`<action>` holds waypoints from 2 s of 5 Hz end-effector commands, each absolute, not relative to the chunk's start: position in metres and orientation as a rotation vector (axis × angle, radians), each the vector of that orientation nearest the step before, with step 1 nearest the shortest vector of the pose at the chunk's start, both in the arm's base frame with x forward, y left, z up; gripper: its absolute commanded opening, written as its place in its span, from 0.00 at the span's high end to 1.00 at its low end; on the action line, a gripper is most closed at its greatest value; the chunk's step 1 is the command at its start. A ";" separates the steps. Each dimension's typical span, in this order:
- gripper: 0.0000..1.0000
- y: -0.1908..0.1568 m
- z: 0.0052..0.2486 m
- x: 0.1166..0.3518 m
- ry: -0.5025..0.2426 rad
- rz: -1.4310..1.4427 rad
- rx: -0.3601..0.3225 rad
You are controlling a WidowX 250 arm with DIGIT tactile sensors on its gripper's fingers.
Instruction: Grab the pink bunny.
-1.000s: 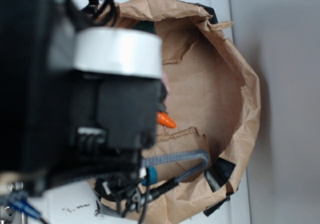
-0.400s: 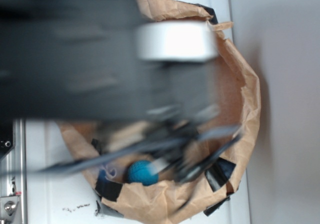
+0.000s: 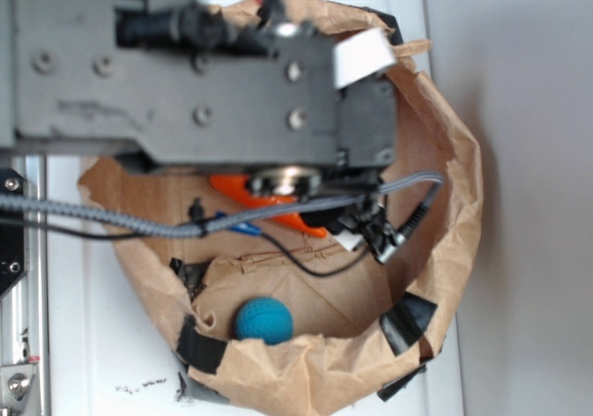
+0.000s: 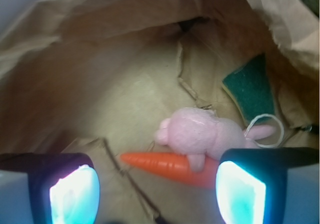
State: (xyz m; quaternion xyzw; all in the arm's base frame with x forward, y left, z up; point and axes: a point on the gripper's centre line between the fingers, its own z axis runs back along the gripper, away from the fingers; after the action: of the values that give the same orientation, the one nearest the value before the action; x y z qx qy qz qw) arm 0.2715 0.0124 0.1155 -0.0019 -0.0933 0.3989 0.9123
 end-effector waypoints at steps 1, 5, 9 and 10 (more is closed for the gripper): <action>0.00 0.043 0.093 0.284 -0.273 0.893 0.083; 0.00 0.066 0.070 0.238 -0.242 0.857 0.165; 0.06 0.074 0.039 0.313 -0.265 0.904 0.110; 1.00 0.073 0.041 0.325 -0.286 0.932 0.103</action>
State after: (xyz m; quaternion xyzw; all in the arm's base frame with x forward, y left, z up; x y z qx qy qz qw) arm 0.3180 0.0651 0.0244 0.0580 -0.1105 0.4465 0.8860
